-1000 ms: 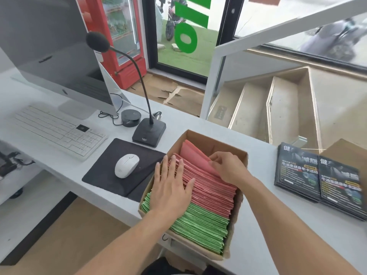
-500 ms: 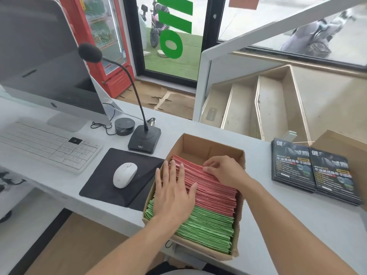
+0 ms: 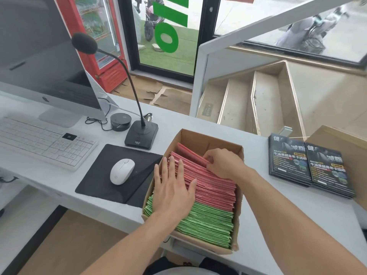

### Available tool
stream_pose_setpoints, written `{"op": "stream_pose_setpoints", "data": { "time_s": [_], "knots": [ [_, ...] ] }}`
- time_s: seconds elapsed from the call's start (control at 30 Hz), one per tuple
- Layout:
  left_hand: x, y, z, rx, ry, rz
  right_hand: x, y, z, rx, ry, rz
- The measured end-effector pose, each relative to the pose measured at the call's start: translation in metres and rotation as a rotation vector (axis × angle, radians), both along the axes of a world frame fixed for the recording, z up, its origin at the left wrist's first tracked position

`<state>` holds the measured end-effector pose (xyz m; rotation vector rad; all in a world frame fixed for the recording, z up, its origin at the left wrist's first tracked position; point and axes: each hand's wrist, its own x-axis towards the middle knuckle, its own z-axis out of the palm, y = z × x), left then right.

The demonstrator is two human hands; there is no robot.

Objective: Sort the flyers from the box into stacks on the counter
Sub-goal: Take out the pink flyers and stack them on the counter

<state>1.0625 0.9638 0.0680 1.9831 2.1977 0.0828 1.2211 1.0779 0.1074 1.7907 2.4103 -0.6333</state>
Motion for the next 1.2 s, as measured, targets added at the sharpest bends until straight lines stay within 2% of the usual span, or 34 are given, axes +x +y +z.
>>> {"op": "stream_pose_setpoints", "data": {
  "time_s": [0.2, 0.3, 0.33, 0.43, 0.5, 0.57, 0.6, 0.67, 0.7, 0.8, 0.9, 0.93, 1.0, 1.03, 1.07, 1.1, 1.13, 1.17, 1.2],
  "knots": [
    [-0.001, -0.001, -0.002, 0.018, -0.015, 0.011, 0.004, -0.003, -0.007, 0.076, 0.044, -0.113],
    [-0.001, -0.001, -0.001, 0.065, -0.073, 0.014, 0.008, -0.013, -0.005, 0.247, 0.120, -0.127],
    [-0.001, -0.003, 0.000, 0.112, -0.189, 0.037, 0.011, -0.017, -0.001, 0.319, 0.186, -0.135],
    [-0.005, -0.011, 0.020, 0.337, -0.943, 0.288, 0.033, -0.026, 0.015, 0.531, 0.492, -0.072],
    [-0.007, -0.011, 0.039, 0.427, -1.316, 0.423, 0.056, -0.033, 0.025, 0.603, 0.667, -0.007],
    [-0.005, -0.002, 0.051, 0.211, -1.585, 0.448, 0.074, -0.043, 0.033, 0.576, 0.746, 0.046],
    [0.001, 0.003, 0.055, 0.055, -1.619, 0.420, 0.081, -0.048, 0.035, 0.547, 0.779, 0.061],
    [0.023, 0.010, 0.063, -0.207, -1.536, 0.304, 0.090, -0.056, 0.035, 0.477, 0.861, 0.037],
    [0.035, 0.011, 0.063, -0.268, -1.504, 0.282, 0.092, -0.058, 0.034, 0.434, 0.905, 0.005],
    [0.051, 0.017, 0.050, -0.352, -1.622, 0.363, 0.098, -0.059, 0.030, 0.376, 0.920, -0.104],
    [0.042, 0.019, 0.040, -0.454, -1.738, 0.574, 0.106, -0.052, 0.028, 0.472, 0.771, 0.041],
    [0.040, 0.018, 0.043, -0.472, -1.840, 0.617, 0.105, -0.050, 0.030, 0.453, 0.764, 0.087],
    [0.036, 0.021, 0.047, -0.408, -2.119, 0.661, 0.098, -0.047, 0.039, 0.366, 0.788, 0.049],
    [0.034, 0.022, 0.053, -0.304, -2.139, 0.661, 0.093, -0.045, 0.041, 0.395, 0.762, -0.003],
    [0.033, 0.022, 0.056, -0.128, -2.000, 0.651, 0.087, -0.040, 0.043, 0.471, 0.687, -0.049],
    [0.031, 0.022, 0.054, 0.060, -1.775, 0.621, 0.081, -0.033, 0.045, 0.541, 0.604, -0.091],
    [0.028, 0.020, 0.051, 0.221, -1.436, 0.571, 0.074, -0.025, 0.046, 0.599, 0.525, -0.110],
    [0.027, 0.016, 0.045, 0.301, -1.060, 0.463, 0.066, -0.015, 0.046, 0.632, 0.447, -0.099],
    [0.024, 0.013, 0.032, 0.300, -0.725, 0.328, 0.057, -0.007, 0.045, 0.638, 0.356, -0.065]
  ]
}}
